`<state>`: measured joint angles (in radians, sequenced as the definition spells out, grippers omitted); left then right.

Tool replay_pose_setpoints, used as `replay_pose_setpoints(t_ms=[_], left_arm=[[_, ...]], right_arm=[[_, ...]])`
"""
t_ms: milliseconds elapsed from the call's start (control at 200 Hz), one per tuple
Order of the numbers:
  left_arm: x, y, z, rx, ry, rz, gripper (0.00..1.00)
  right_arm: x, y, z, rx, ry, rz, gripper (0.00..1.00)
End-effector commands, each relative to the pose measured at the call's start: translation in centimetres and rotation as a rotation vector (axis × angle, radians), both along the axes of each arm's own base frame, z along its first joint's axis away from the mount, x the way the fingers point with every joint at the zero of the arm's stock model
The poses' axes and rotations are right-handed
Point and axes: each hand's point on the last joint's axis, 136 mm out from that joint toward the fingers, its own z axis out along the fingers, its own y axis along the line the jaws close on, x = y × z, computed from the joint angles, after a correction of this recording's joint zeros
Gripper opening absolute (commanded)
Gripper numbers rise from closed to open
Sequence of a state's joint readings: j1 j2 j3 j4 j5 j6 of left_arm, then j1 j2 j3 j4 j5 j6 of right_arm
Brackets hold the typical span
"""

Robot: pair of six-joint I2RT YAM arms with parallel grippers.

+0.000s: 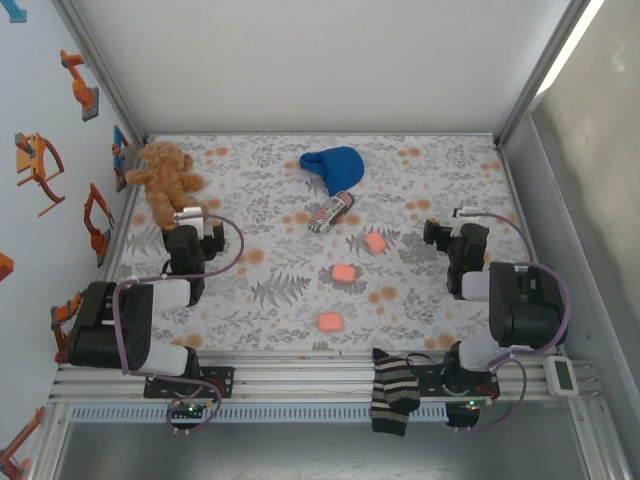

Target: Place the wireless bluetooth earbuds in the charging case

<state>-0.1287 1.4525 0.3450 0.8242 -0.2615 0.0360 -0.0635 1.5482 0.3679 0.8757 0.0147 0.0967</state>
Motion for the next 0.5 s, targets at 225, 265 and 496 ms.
replay_pose_setpoints(t_ms=[225,265,496], left_arm=[[1.9,1.2,-0.8,-0.151,0.011,-0.016,0.96],[1.9,1.2,-0.8,-0.147,0.016,-0.015,0.96],[1.9,1.1,-0.7,-0.134,0.011,-0.013,0.96]], right_arm=[[0.5,-0.2,0.8,0.002,-0.023,-0.006,1.0],[0.4,-0.3,0.8,-0.001,-0.024,-0.007,1.0],[0.5,0.0,0.8,-0.019,-0.016,-0.004,0.99]])
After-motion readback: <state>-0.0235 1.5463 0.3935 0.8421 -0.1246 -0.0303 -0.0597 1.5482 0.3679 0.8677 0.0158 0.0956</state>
